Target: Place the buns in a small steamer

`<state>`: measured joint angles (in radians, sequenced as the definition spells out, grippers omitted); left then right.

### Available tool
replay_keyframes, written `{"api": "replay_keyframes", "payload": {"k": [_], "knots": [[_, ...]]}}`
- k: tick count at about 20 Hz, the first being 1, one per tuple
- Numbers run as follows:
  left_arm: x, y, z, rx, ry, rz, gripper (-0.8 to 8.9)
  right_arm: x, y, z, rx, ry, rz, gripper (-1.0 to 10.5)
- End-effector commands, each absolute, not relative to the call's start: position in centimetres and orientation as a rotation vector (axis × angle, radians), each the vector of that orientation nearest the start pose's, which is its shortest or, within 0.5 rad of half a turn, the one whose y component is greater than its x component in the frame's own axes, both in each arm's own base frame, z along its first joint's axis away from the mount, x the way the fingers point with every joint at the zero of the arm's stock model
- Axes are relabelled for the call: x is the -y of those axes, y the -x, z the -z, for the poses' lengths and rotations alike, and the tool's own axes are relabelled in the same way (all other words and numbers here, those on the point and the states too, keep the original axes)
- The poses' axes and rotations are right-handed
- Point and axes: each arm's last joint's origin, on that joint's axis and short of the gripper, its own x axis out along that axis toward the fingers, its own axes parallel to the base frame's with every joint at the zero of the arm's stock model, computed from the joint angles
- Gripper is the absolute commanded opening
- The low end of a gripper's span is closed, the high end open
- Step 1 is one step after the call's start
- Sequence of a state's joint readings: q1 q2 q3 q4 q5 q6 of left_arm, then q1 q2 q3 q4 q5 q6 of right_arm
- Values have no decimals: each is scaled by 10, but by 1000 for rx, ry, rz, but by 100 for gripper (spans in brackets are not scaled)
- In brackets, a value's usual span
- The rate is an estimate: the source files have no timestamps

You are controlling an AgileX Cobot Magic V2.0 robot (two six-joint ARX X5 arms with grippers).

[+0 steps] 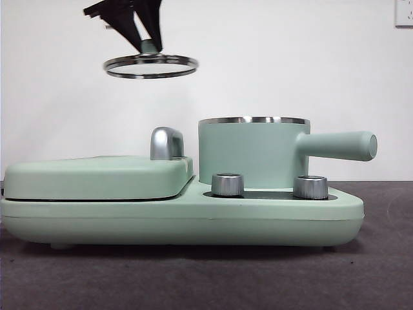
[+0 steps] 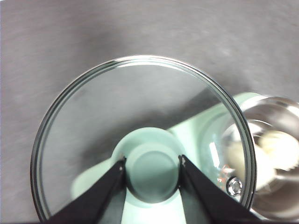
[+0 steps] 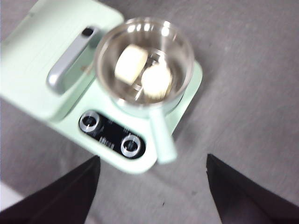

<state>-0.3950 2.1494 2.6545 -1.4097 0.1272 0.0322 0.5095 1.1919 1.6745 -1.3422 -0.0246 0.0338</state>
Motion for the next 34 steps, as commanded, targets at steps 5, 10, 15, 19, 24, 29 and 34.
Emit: {"api": "replay_keyframes", "payload": {"k": [5, 10, 15, 19, 24, 29, 34], "knots": [[207, -354, -427, -849, -187, 620, 79, -47, -81, -400, -707, 107, -510, 361], [252, -339, -415, -848, -240, 724, 79, -27, -38, -356, -594, 28, -635, 360], [293, -333, -390, -866, -319, 811, 50, -11, -8, -341, -475, -5, -695, 360], [304, -338, -372, -906, -336, 818, 50, -7, 0, -341, -438, -11, -698, 360], [312, -348, -348, -972, -354, 808, 51, -7, -1, -341, -437, -12, -698, 360], [314, -350, -345, -971, -355, 809, 50, -7, -1, -341, -436, -11, -697, 360], [314, -350, -344, -974, -355, 809, 50, -7, -1, -341, -436, -11, -697, 360]]}}
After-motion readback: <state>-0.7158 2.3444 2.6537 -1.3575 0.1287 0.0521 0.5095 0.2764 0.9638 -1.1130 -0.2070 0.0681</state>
